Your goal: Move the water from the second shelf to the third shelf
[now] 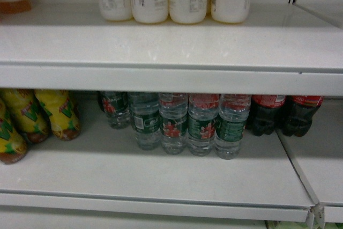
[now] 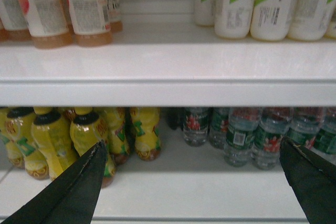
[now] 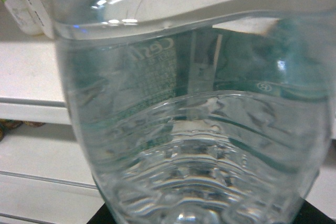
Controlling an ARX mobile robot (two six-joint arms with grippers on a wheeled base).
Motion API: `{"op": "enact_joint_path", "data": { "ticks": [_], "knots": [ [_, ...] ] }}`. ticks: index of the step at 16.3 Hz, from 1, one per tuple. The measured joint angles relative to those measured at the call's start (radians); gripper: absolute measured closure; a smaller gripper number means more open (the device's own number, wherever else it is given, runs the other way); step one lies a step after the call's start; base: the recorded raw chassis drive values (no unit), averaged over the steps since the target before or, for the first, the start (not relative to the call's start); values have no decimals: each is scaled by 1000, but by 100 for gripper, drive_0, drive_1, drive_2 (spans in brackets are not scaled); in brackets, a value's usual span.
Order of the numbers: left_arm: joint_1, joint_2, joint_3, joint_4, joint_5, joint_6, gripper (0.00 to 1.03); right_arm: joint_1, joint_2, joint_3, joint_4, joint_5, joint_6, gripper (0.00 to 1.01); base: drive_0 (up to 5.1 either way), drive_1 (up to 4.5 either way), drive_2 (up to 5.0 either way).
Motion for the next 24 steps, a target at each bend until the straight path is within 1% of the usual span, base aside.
{"op": "enact_joint_path", "data": {
  "ticks": [16,19,24],
  "knots": [
    [0,0,0,0,2,0,5,0,0,7,0,0,2,62,0,0,0],
    [0,0,0,0,2,0,5,-6,0,7,1,8,2,62,-461,253,253],
    [0,0,0,1,2,0,5,-5,0,7,-2,3,2,62,-468,246,246]
  ]
}}
